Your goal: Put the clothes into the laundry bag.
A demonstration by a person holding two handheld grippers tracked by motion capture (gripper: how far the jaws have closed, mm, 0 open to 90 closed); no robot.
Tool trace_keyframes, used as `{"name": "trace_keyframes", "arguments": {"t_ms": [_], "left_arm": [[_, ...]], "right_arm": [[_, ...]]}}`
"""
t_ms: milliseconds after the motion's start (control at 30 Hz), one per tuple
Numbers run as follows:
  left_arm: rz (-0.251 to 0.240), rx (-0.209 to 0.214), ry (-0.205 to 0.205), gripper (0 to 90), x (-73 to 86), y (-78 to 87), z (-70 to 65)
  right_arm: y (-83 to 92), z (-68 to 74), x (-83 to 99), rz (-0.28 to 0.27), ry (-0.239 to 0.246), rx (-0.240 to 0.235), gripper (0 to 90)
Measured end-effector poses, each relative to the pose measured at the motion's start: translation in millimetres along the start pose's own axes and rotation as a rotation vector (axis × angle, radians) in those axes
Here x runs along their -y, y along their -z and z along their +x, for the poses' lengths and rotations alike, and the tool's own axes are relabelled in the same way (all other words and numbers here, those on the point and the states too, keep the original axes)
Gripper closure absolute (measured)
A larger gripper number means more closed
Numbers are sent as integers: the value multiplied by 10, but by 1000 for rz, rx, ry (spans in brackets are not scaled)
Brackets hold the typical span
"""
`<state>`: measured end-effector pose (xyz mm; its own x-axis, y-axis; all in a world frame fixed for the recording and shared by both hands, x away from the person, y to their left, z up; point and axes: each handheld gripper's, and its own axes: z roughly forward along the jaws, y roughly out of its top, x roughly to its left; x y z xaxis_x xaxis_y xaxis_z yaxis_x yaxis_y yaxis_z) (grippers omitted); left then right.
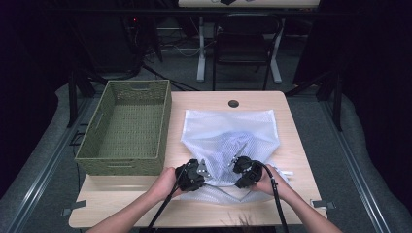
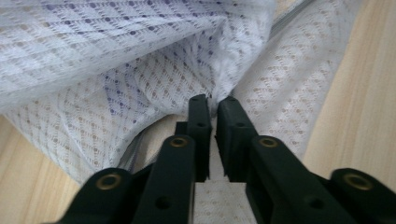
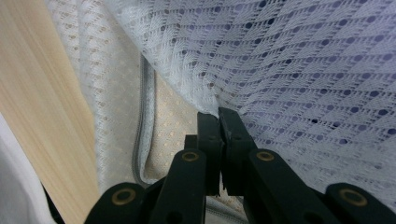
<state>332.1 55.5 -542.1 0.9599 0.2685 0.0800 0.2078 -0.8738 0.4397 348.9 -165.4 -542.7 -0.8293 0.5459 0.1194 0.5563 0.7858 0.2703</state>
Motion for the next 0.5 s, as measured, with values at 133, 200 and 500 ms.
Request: {"name": "trace_keyframes", "arguments": {"t_ms": [133, 200, 500], "left_arm": [[10, 8, 1, 845, 17, -43, 6], [15, 9, 0, 866, 20, -66, -5], [51, 28, 5, 853, 25, -107, -6]], "right_arm": [[-11, -4, 0, 7, -1, 1, 884], [-23, 1, -1, 17, -2, 3, 883], [-27, 12, -1, 29, 33, 12, 816]]}}
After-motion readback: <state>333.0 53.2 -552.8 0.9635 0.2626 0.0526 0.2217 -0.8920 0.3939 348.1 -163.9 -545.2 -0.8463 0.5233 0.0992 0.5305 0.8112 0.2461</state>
